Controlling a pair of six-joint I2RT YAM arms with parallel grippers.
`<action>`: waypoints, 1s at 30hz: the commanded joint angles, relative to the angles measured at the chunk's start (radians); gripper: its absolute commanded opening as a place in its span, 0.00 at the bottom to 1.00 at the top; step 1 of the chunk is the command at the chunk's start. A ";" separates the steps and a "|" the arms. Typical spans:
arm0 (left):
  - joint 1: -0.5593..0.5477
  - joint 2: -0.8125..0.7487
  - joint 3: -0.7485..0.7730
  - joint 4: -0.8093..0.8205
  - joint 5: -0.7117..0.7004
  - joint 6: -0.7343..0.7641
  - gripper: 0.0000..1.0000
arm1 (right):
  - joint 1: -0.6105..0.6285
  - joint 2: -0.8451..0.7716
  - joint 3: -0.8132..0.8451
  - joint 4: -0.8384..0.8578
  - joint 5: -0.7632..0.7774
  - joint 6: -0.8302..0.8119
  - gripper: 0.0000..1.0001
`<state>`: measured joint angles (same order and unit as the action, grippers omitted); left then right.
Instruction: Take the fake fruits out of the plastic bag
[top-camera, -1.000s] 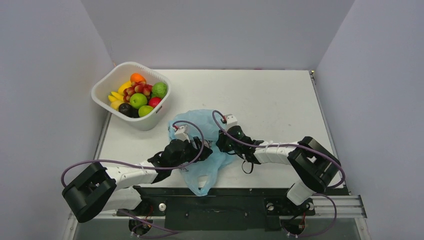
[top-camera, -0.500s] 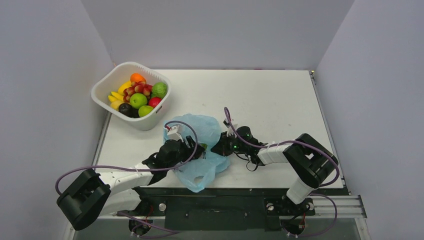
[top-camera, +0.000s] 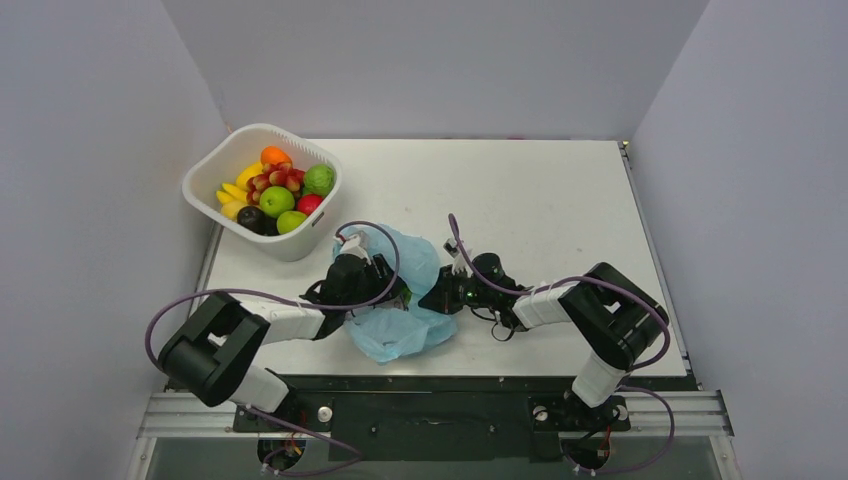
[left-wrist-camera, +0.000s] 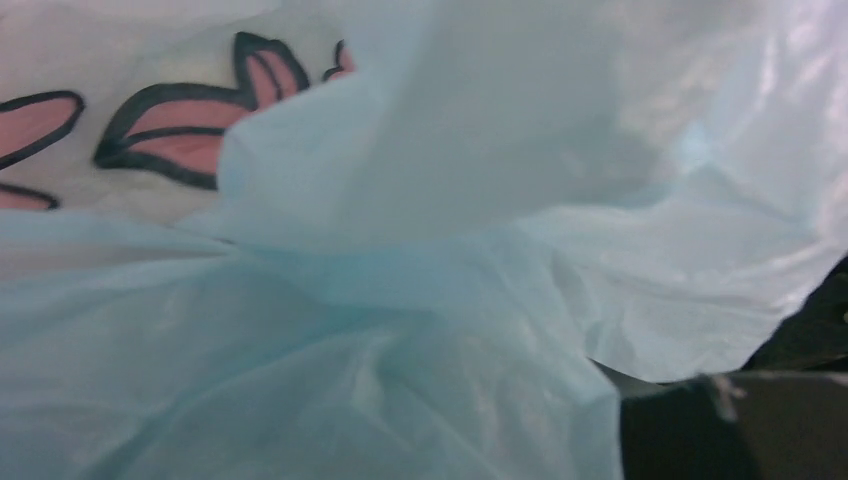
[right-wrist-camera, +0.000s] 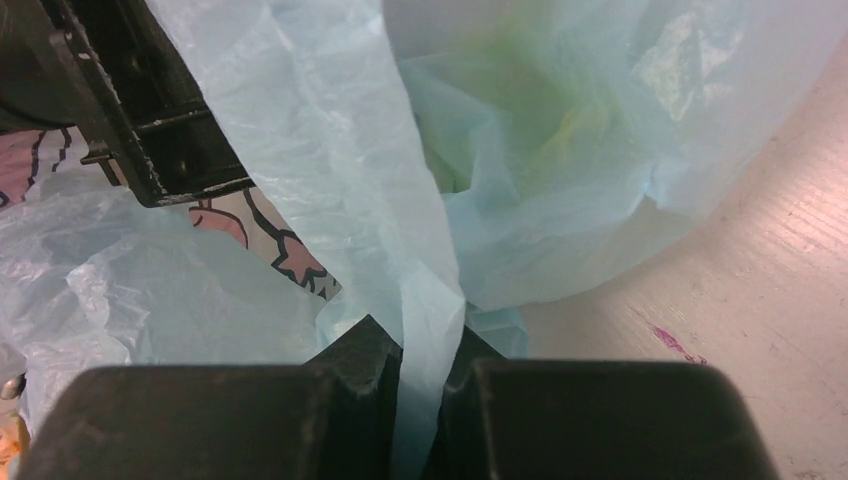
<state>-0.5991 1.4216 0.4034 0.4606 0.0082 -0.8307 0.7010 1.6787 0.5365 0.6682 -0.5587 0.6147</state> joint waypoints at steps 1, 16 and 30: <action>0.000 0.081 0.070 0.183 0.087 -0.020 0.48 | -0.002 0.003 0.020 0.073 -0.037 -0.014 0.00; -0.069 0.333 0.113 0.334 0.096 -0.066 0.47 | -0.003 -0.005 0.034 0.035 -0.024 -0.026 0.00; -0.042 0.040 0.132 0.056 0.119 0.032 0.00 | 0.269 -0.187 0.064 -0.439 0.806 -0.108 0.00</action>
<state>-0.6422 1.6211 0.5148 0.6586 0.1112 -0.8654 0.8478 1.5620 0.5610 0.4198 -0.2005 0.5377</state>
